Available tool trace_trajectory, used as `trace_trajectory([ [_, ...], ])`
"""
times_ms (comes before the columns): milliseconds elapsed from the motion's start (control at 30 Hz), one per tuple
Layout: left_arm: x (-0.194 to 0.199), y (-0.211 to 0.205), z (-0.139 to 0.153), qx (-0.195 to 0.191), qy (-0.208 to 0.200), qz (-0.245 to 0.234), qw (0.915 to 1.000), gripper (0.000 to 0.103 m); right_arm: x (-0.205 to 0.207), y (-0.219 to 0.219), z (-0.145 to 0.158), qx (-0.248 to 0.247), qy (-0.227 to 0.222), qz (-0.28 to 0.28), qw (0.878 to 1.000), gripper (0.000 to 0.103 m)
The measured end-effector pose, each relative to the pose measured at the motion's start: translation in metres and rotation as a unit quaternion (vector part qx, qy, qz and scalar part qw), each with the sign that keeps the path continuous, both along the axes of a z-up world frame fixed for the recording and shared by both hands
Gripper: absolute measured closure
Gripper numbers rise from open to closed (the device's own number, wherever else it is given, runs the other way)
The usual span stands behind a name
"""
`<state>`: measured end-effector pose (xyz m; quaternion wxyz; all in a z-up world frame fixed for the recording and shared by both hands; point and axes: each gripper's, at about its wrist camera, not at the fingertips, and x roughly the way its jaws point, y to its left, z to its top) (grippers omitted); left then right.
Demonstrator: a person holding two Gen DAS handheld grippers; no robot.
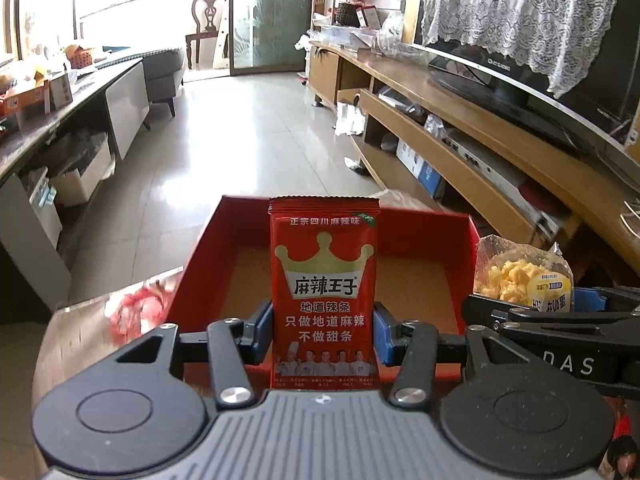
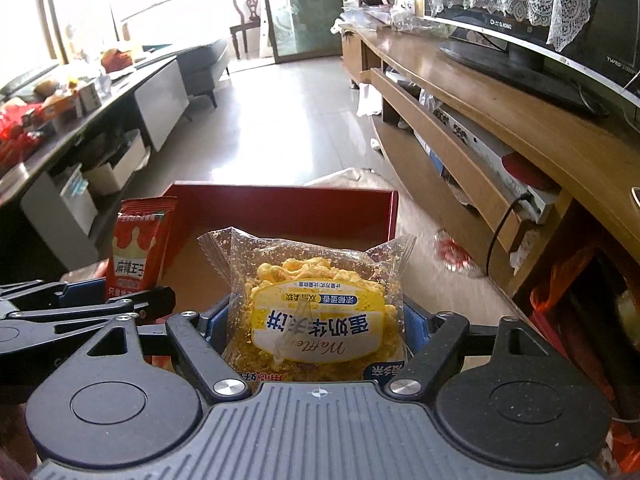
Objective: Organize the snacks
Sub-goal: 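Lift both held packets and carry them over the red box, then lower both packets into the red box and open both tools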
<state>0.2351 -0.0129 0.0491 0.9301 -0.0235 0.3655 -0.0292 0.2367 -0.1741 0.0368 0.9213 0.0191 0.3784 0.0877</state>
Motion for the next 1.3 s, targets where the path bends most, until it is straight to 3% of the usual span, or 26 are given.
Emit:
trace_trajectory([
  [567,0.062,0.006,-0.032,0.013,0.025,0.024,0.9993,0.056,0.057,0.015,-0.029,-0.003,0.021,-0.009,1.000,0.019],
  [1300,0.072,0.007,-0.079,0.070,0.086,0.039,0.9931,0.053,0.064,0.043,-0.060,-0.087,0.043,0.023,0.995,0.019],
])
